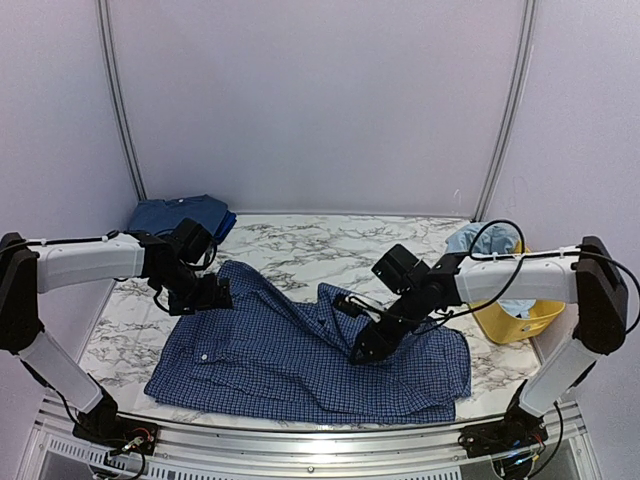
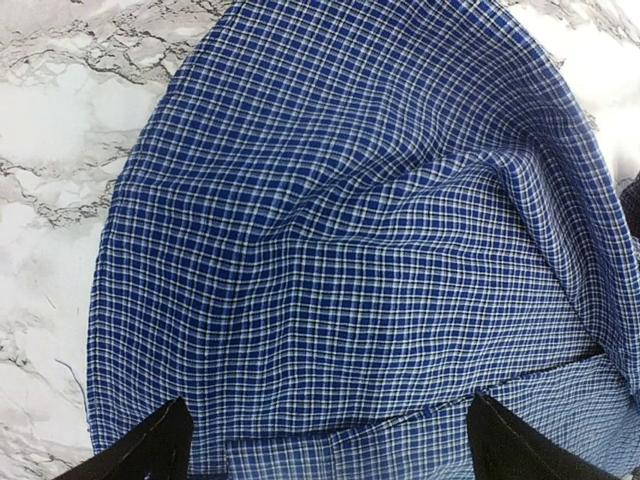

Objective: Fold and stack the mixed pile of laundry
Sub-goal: Adjust the 1/3-folded shirt at the center of the board.

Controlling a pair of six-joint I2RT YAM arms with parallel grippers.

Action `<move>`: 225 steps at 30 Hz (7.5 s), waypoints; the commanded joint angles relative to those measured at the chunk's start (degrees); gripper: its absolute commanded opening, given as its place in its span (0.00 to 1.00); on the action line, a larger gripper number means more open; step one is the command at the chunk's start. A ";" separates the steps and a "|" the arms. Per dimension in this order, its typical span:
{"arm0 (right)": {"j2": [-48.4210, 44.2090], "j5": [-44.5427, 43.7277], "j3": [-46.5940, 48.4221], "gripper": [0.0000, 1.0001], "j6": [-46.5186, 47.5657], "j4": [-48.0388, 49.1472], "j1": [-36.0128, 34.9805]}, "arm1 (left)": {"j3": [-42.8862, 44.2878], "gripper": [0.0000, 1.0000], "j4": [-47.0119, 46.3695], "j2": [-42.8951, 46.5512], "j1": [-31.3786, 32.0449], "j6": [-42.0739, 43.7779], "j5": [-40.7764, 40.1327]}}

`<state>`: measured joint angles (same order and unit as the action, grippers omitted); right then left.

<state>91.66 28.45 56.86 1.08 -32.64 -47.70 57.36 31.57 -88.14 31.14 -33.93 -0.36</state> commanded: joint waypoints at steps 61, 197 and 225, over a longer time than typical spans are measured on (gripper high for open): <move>40.47 -29.93 71.11 0.00 12.29 13.84 25.37 | 11.08 0.99 -0.92 -11.09 -14.48 10.46 2.18; 37.73 4.66 44.56 0.00 -32.40 9.65 24.80 | 25.78 0.99 -3.17 -24.82 -19.83 14.77 9.70; 47.03 -6.70 81.37 0.67 -26.07 10.69 37.57 | 34.42 0.99 -0.08 -29.51 -22.08 26.20 2.53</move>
<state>139.92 26.04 137.01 -23.94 -20.40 -11.70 92.68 29.43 -117.34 9.02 -8.08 4.36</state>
